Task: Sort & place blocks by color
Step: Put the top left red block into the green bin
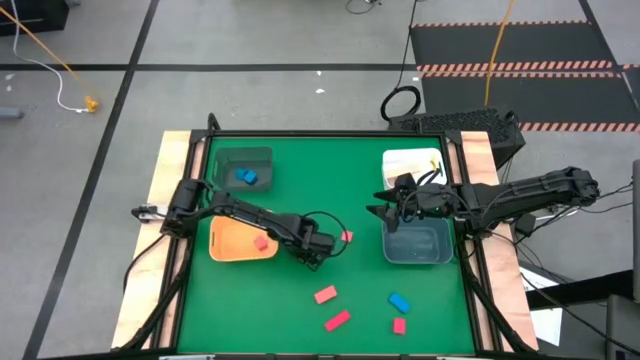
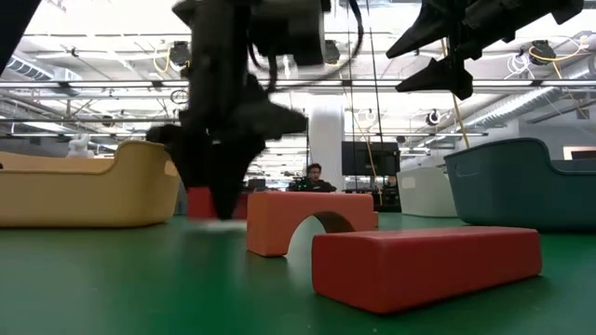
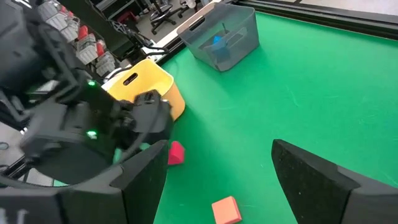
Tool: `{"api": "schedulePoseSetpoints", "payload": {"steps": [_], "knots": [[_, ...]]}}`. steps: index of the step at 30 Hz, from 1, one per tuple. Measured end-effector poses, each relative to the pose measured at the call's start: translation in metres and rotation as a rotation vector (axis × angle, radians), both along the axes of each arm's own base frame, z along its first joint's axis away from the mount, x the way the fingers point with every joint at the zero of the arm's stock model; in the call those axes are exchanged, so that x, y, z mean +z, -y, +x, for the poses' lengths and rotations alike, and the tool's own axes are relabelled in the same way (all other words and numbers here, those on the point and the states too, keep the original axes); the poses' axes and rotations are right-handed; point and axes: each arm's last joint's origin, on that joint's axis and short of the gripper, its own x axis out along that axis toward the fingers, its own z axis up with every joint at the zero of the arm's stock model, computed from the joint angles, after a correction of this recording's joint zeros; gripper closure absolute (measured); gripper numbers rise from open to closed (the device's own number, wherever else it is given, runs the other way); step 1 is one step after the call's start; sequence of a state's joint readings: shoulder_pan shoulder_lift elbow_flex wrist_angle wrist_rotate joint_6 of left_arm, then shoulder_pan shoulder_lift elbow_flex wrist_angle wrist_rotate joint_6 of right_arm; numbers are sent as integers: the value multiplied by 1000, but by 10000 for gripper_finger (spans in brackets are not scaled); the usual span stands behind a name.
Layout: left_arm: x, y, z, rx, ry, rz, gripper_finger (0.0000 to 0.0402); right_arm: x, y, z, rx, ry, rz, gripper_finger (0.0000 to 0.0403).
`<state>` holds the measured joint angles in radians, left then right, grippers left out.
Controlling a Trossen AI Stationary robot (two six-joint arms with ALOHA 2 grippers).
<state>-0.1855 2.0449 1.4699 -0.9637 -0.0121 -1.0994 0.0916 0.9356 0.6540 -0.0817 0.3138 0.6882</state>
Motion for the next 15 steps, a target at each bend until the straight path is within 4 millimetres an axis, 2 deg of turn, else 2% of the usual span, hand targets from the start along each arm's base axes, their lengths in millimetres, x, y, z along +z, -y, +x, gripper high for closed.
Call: {"api": "schedulePoseSetpoints", "payload": {"steps": [3,7,12,15], "knots": [[21,0,-1,-16,76,0,273,0,0,0,-18,11,39,125],[40,-2,-1,-98,174,34,273,0,0,0,-81,42,175,125],[66,-2,6,-309,374,106,273,-1,0,0,-165,86,364,125],[75,0,14,-431,488,185,273,-4,-1,3,-175,81,469,125]]}}
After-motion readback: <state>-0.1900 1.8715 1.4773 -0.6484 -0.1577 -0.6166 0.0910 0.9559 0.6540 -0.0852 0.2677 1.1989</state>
